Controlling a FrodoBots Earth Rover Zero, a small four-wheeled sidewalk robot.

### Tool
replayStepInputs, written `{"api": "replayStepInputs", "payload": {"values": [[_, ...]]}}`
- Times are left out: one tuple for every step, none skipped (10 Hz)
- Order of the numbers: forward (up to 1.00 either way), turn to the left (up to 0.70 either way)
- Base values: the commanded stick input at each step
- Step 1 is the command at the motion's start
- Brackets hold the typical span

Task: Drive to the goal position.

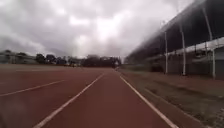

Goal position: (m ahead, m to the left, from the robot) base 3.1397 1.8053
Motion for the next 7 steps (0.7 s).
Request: {"api": "replayStepInputs", "payload": {"values": [[0.7,0.0],[0.7,0.0],[0.7,0.0],[0.7,0.0],[0.7,0.0],[0.7,0.0],[0.7,0.0]]}}
